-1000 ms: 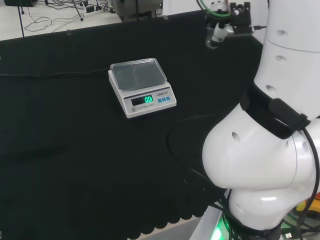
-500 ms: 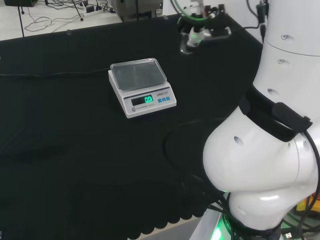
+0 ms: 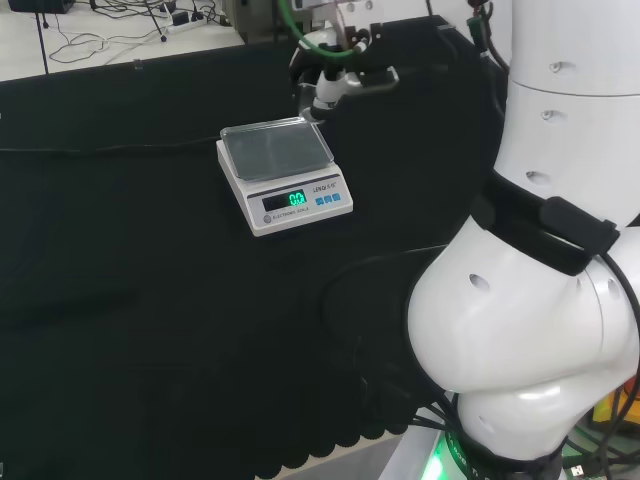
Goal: Put the beaker on the electronic balance.
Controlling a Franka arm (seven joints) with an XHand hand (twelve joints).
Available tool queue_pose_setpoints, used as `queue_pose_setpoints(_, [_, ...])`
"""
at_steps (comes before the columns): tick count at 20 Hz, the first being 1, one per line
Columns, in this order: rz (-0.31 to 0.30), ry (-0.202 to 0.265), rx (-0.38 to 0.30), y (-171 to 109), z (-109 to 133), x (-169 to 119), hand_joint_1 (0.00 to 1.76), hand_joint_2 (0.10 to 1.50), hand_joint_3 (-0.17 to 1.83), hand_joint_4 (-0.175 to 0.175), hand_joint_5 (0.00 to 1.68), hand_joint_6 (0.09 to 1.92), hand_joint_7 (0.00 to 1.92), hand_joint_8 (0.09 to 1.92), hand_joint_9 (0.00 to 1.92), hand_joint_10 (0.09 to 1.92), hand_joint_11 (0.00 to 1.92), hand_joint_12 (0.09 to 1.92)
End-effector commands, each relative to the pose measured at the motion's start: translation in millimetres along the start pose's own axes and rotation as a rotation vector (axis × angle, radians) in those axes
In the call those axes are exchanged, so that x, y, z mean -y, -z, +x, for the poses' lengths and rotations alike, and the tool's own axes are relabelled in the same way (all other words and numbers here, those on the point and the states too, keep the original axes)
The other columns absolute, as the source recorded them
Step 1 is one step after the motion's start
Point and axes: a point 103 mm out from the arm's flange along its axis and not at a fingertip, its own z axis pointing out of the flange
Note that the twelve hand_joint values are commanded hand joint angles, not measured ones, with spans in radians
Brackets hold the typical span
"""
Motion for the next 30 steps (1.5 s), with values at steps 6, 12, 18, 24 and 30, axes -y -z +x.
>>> queue_pose_setpoints(6, [0.047, 0.041, 0.006, -16, 33, -27, 1.62, 1.14, 0.0, -0.175, 0.77, 1.12, 0.56, 1.44, 0.9, 1.22, 0.8, 1.56])
queue_pose_setpoints(12, [0.098, 0.043, 0.034, -39, 36, -53, 1.62, 1.14, 0.0, -0.175, 0.77, 1.12, 0.57, 1.43, 0.9, 1.21, 0.8, 1.56])
queue_pose_setpoints(18, [0.126, 0.032, 0.02, -51, 28, -77, 1.62, 1.14, 0.0, -0.175, 0.78, 1.12, 0.57, 1.43, 0.91, 1.2, 0.8, 1.56])
queue_pose_setpoints(24, [0.138, -0.007, 0.013, -54, 9, -96, 1.62, 1.14, 0.0, -0.175, 0.78, 1.12, 0.57, 1.43, 0.91, 1.2, 0.8, 1.56])
queue_pose_setpoints(30, [0.149, -0.025, 0.001, -59, -4, -106, 1.62, 1.14, 0.0, -0.175, 0.78, 1.11, 0.57, 1.42, 0.91, 1.2, 0.8, 1.56])
